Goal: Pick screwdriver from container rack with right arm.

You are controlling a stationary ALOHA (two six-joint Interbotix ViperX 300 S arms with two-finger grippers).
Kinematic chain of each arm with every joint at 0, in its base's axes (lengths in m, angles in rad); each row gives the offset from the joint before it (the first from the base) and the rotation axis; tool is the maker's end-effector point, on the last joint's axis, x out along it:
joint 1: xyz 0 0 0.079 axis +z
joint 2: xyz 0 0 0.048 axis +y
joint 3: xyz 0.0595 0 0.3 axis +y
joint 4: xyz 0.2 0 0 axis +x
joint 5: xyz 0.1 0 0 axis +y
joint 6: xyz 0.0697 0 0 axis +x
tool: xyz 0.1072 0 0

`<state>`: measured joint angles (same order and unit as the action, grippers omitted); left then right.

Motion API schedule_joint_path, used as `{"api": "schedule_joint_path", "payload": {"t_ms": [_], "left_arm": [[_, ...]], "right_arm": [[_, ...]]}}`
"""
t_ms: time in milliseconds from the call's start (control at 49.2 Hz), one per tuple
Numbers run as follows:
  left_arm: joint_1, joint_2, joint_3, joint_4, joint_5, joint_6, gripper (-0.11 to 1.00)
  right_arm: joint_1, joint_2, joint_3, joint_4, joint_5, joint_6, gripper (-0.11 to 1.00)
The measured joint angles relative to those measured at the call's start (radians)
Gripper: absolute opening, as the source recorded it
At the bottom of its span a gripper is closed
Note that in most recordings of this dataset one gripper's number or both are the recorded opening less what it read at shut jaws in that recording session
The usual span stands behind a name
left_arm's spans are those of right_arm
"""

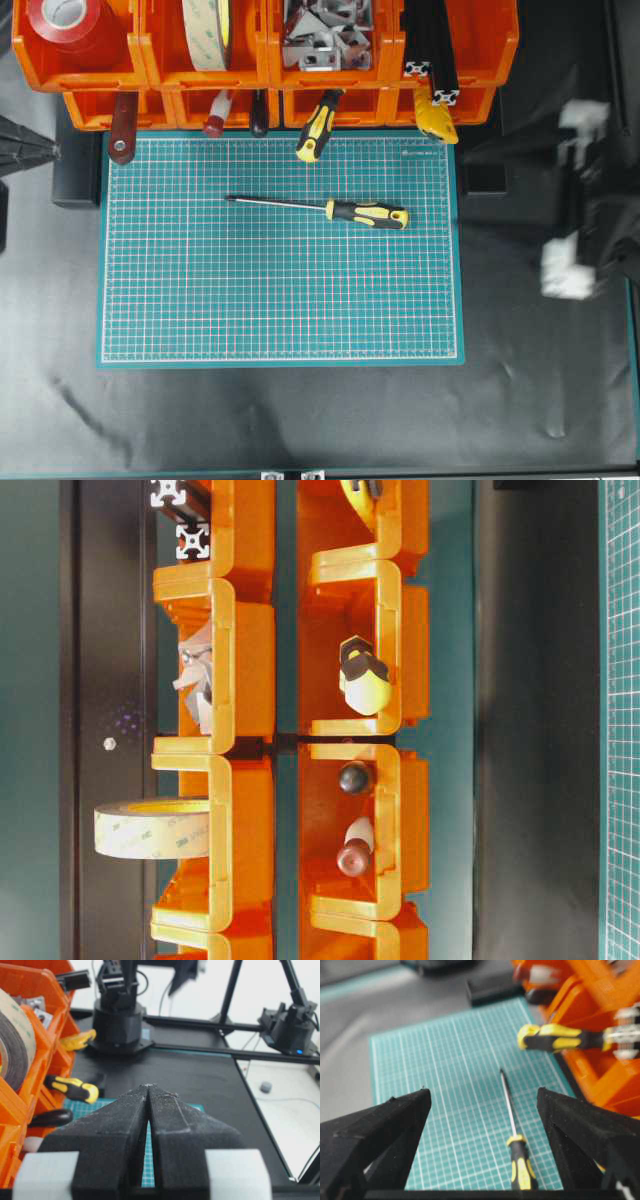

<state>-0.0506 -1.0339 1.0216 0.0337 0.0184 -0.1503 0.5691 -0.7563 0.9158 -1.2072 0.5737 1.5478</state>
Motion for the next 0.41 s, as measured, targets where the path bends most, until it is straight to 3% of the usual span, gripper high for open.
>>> {"api": "schedule_joint_path", "payload": {"t_ms": [183,407], "left_arm": [[0.0,0.0,0.0,-0.002,0.002,0.005,0.0],[0.006,-0.014,0.0,0.0,0.002,0.005,0.0]], "right_arm": [[0.0,-0.169,0.06,-0.012,0.0,0.002,0.81],[-0.002,-0.279,0.135,-0.015,-0.002,0.005,0.81]]}}
